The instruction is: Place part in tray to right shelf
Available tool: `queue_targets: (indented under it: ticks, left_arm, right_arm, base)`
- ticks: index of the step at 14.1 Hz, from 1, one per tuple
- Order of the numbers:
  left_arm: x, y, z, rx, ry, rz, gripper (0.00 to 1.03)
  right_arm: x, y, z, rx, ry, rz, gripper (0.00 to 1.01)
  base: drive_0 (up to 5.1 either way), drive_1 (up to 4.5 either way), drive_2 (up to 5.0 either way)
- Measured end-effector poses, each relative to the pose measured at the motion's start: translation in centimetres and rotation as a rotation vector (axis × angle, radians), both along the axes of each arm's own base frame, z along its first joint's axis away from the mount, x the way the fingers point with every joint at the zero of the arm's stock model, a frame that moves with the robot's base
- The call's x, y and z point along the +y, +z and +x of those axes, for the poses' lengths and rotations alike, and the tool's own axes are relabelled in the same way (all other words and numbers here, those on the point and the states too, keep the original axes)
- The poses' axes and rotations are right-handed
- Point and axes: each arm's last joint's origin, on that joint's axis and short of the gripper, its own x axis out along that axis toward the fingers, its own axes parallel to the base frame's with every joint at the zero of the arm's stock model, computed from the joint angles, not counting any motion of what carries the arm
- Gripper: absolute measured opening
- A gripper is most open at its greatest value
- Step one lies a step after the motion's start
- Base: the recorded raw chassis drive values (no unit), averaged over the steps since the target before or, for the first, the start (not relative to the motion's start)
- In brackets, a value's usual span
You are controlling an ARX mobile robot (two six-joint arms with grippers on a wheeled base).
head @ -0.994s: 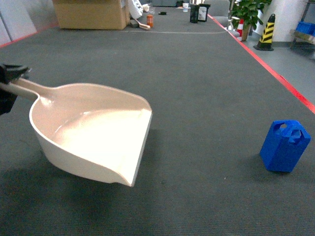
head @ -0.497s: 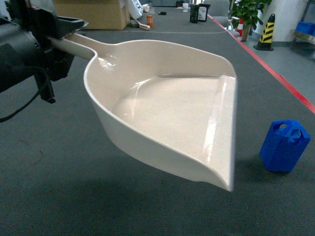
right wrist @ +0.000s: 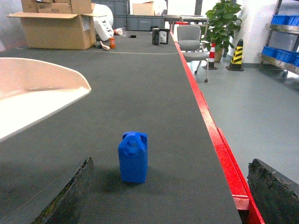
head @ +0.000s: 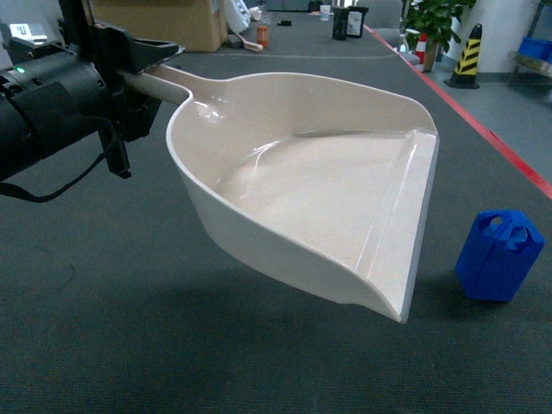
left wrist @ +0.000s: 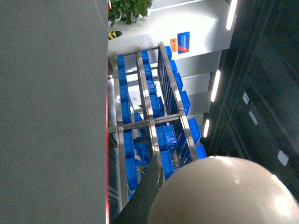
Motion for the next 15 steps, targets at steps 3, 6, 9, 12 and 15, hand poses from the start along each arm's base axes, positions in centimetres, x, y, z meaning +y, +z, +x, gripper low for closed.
queue_targets:
  ticks: [3, 6, 9, 12, 15]
  left_arm:
    - [-0.9, 1.0, 1.1, -0.049, -0.037, -0.009, 0.12]
    - [-1.0, 0.5, 0.7, -0.024, -0.031, -0.003, 0.12]
    - [-0.7, 0.5, 0.7, -0.026, -0.024, -0.004, 0.12]
    - [-0.8, 0.5, 0.7, -0.026, -0.025, -0.004, 0.12]
    - [-0.8, 0.5, 0.7, -0.027, -0.024, -0.004, 0.12]
  right_arm:
    - [0.0, 0.0, 0.0, 0.0, 0.0, 0.0, 0.98]
    - [0.0, 0.0, 0.0, 0.0, 0.0, 0.0, 0.98]
    - [0.0, -0.3, 0.3, 0.229, -0.017, -0.018, 0.98]
    - [-0.2, 0.4, 6.1, 0.385, 0.03, -0.018, 0.98]
    - [1.7, -0.3, 13.6, 0.466, 0.094, -0.052, 0.98]
  base:
    - [0.0, 0.0, 0.0]
    - [0.0, 0.0, 0.0]
    - [0.0, 0.0, 0.0]
    - [0.0, 0.0, 0.0]
    - [0.0, 0.0, 0.0]
